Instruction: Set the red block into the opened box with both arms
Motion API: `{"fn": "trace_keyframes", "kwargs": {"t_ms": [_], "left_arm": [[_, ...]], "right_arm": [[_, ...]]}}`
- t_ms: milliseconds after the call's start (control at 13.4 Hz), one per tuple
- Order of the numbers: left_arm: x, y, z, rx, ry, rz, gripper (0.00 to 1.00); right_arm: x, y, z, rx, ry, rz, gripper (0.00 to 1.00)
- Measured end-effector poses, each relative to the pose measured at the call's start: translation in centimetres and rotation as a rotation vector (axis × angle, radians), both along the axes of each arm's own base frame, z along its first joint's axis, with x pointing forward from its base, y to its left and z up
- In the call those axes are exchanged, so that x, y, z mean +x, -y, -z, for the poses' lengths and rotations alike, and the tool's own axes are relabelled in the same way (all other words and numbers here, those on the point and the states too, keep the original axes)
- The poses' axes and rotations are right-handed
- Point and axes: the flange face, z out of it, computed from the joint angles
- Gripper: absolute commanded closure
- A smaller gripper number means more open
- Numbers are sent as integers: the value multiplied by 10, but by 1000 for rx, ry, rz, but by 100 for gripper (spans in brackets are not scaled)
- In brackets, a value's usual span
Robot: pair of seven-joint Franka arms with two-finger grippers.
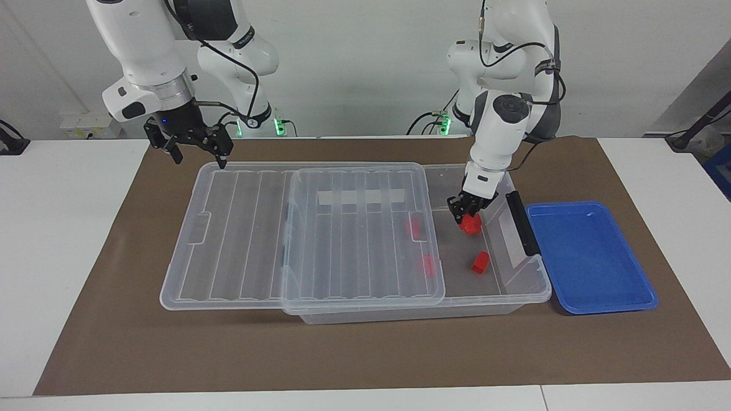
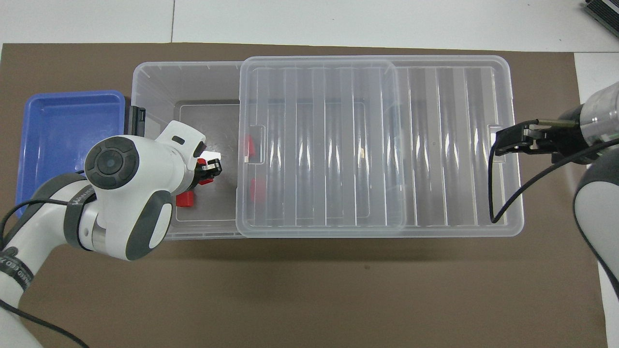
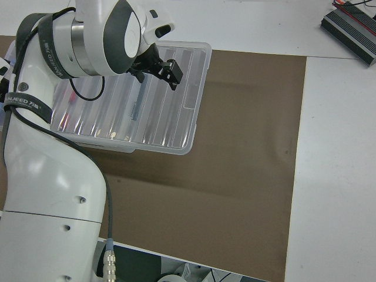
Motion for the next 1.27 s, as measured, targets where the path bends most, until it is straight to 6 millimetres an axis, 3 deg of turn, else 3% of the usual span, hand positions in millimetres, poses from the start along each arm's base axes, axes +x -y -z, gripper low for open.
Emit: {"fn": "trace_keyframes", "kwargs": {"t_ms": [521, 745, 819, 894, 968, 1043, 1117, 1191, 1266], "left_arm": [[5, 15, 56, 58, -2, 68, 100], [4, 22, 68, 77, 4, 80, 100], [5, 22, 67, 79, 8, 83, 69], [5, 22, 67, 83, 11, 88, 50], [5, 22, 67, 88, 13, 93, 33], [5, 22, 68, 90, 13, 95, 25], [5, 22, 69, 92, 12, 95, 24], [5, 21, 69, 93, 10, 96, 24], [5, 21, 70, 95, 9, 95, 25]], "right_arm": [[8, -1, 1, 6, 48, -2, 1], [19, 8, 10, 10, 86, 13, 1], [24, 15, 15, 11, 100, 24, 3], [30, 22, 22, 12, 105, 36, 14], [35, 31, 29, 13, 109, 50, 33], [41, 42, 36, 13, 116, 59, 56], [46, 53, 44, 12, 123, 62, 85], [50, 67, 52, 10, 129, 61, 100], [51, 80, 61, 7, 132, 62, 100]]}}
